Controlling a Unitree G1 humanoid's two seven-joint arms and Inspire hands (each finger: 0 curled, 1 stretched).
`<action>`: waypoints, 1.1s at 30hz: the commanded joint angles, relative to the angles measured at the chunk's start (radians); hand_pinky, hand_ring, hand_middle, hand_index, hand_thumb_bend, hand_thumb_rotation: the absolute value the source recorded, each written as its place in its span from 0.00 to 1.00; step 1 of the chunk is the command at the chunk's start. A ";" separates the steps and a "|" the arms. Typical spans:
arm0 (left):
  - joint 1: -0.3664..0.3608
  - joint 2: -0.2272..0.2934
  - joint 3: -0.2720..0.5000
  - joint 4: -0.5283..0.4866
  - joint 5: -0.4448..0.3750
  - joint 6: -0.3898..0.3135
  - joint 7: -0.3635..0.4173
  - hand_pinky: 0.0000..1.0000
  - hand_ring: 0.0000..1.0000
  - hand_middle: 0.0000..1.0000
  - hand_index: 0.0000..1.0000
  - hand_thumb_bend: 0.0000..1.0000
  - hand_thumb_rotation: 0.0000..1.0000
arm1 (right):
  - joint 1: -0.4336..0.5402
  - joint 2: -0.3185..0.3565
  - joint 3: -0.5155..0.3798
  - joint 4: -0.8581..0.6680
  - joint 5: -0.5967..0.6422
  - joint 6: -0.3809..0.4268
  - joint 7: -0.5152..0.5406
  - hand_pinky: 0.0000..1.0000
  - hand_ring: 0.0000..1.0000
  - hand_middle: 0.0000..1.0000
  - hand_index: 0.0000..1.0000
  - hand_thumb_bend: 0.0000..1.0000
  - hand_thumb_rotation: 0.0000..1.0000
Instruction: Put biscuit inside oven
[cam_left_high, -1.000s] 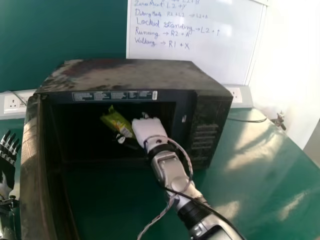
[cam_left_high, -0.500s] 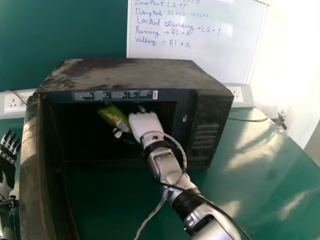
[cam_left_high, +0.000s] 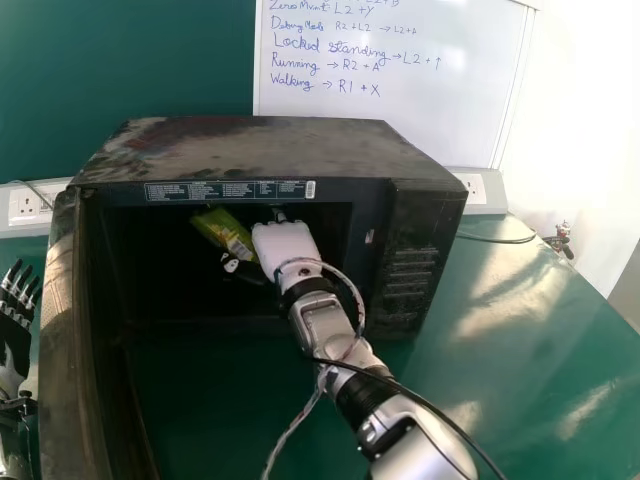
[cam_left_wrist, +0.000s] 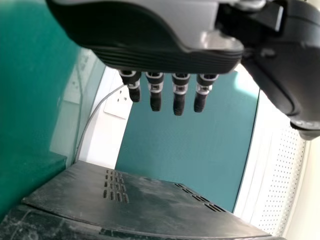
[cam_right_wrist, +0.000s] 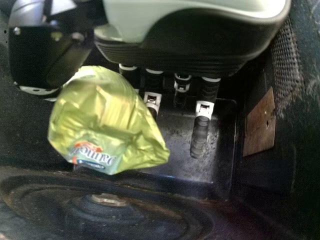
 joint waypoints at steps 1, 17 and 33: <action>0.090 -0.094 0.001 0.067 -0.015 -0.004 0.002 0.36 0.57 0.65 0.74 0.28 0.74 | -0.035 0.014 0.006 0.014 0.011 -0.011 -0.029 0.41 0.44 0.48 0.49 0.53 0.00; 0.091 -0.092 0.001 0.063 -0.015 0.002 0.005 0.37 0.57 0.65 0.75 0.27 0.75 | -0.032 0.021 0.020 -0.020 0.035 0.084 0.025 0.54 0.60 0.64 0.77 0.93 0.51; 0.089 -0.089 0.005 0.069 -0.019 0.009 0.001 0.37 0.58 0.66 0.75 0.27 0.75 | 0.038 -0.016 0.037 -0.150 0.031 0.118 0.105 0.65 0.70 0.72 0.77 0.95 0.68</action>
